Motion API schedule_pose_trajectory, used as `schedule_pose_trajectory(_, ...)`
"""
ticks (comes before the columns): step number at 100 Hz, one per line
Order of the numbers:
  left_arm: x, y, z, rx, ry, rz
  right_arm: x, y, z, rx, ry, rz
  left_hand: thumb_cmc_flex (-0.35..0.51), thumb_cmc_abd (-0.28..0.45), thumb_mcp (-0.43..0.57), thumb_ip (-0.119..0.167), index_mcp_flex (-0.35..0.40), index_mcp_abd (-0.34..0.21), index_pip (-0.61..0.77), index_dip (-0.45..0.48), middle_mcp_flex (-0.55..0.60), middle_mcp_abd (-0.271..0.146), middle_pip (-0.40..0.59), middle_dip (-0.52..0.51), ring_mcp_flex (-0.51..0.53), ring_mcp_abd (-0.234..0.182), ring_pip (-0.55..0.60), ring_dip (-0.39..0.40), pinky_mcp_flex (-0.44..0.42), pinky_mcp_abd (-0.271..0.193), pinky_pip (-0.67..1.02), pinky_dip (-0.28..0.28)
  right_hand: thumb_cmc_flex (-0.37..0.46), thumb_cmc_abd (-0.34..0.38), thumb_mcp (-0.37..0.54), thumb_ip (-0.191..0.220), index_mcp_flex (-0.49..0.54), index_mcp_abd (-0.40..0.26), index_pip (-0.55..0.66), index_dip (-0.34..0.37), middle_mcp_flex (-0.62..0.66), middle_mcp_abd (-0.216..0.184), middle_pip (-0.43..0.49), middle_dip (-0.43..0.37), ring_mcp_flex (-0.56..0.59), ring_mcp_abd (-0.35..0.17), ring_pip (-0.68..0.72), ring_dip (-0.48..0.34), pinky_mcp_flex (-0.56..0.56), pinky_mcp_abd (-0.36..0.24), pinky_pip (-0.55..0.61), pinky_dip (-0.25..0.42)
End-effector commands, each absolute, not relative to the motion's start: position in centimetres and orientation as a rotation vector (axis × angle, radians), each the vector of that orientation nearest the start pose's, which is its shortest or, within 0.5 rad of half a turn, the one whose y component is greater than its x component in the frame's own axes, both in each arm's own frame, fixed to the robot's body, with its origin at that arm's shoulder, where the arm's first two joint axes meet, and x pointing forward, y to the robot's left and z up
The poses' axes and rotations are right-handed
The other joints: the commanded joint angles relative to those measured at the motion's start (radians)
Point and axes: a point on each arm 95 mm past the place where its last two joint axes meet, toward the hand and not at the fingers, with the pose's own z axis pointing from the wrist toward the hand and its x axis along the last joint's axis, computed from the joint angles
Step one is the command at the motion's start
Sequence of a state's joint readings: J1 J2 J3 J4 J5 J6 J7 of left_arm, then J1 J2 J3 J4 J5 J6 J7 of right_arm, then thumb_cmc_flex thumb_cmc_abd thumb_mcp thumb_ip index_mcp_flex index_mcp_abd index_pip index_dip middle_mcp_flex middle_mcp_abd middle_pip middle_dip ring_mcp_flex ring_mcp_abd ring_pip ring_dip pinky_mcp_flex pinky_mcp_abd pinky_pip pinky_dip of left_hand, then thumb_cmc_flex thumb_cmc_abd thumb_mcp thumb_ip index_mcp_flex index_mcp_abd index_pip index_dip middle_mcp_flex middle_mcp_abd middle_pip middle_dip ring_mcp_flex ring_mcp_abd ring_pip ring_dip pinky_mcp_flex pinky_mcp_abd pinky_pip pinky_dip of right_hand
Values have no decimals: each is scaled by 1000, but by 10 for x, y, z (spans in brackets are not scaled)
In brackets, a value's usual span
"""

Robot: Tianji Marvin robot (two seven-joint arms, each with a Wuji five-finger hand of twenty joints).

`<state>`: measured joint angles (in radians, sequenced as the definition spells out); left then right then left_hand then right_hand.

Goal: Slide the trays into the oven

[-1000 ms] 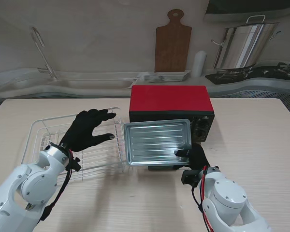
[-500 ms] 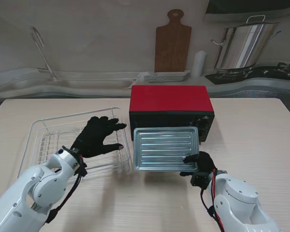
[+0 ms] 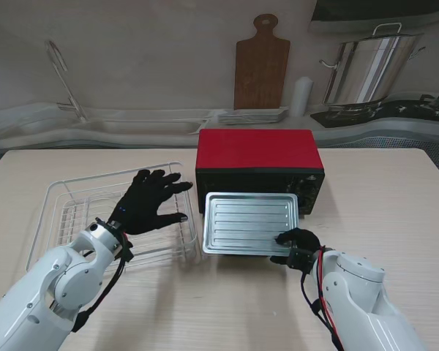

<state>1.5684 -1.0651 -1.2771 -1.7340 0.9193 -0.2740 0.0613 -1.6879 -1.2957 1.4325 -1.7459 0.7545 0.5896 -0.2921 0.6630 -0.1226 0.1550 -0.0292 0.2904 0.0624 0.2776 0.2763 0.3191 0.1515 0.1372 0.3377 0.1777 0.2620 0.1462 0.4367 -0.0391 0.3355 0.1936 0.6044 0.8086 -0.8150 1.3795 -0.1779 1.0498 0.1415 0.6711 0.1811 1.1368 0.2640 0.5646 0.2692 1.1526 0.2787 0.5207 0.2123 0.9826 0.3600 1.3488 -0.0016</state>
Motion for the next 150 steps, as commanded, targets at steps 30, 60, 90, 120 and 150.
schedule_pose_trajectory(30, 403, -17, -257, -1005, 1505, -1834, 385, -5, -354, -2578, 300, -1165, 9, 40, -27, 37, -45, -31, -4, -14, -40, -25, -1, -19, -44, -27, -24, -12, -22, -37, -58, -19, 73, 37, 86, -22, 32, -50, 85, 10, -10, 31, 28, 18, 50, 51, 27, 3, 33, -34, 39, 5)
schedule_pose_trajectory(60, 407, -17, -256, -1023, 1520, -1845, 396, -5, -355, -2582, 369, -1123, 10, 43, -29, 38, -53, -33, -3, -14, -48, -27, 6, -17, -71, -44, -46, -27, -33, -47, -67, -29, 74, 26, 91, -21, 24, -31, 89, 16, 0, 52, 33, 15, 67, 67, 42, 5, 44, -26, 74, 24)
schedule_pose_trajectory(90, 409, -20, -258, -1007, 1540, -1849, 400, -6, -360, -2591, 369, -1055, 11, 45, -29, 39, -59, -37, -2, -13, -76, -36, -17, -28, -73, -50, -49, -29, -37, -53, -71, -36, 75, 24, 93, -20, 18, -18, 84, 10, 0, 64, 36, 15, 71, 76, 49, 4, 46, -25, 84, 36)
schedule_pose_trajectory(120, 408, -21, -258, -998, 1539, -1860, 402, -7, -358, -2578, 383, -1016, 10, 45, -28, 40, -61, -38, -1, -13, -76, -36, -26, -28, -77, -51, -50, -30, -39, -56, -74, -42, 76, 24, 92, -21, 15, -17, 83, 9, -2, 66, 41, 16, 73, 77, 53, 2, 46, -24, 84, 41)
schedule_pose_trajectory(150, 407, -21, -257, -994, 1544, -1862, 401, -6, -358, -2576, 389, -1002, 11, 44, -26, 40, -62, -39, 0, -13, -77, -36, -27, -27, -77, -53, -50, -30, -41, -56, -75, -46, 76, 25, 92, -23, 11, -14, 80, 9, -4, 69, 43, 16, 74, 75, 56, 1, 48, -23, 85, 45)
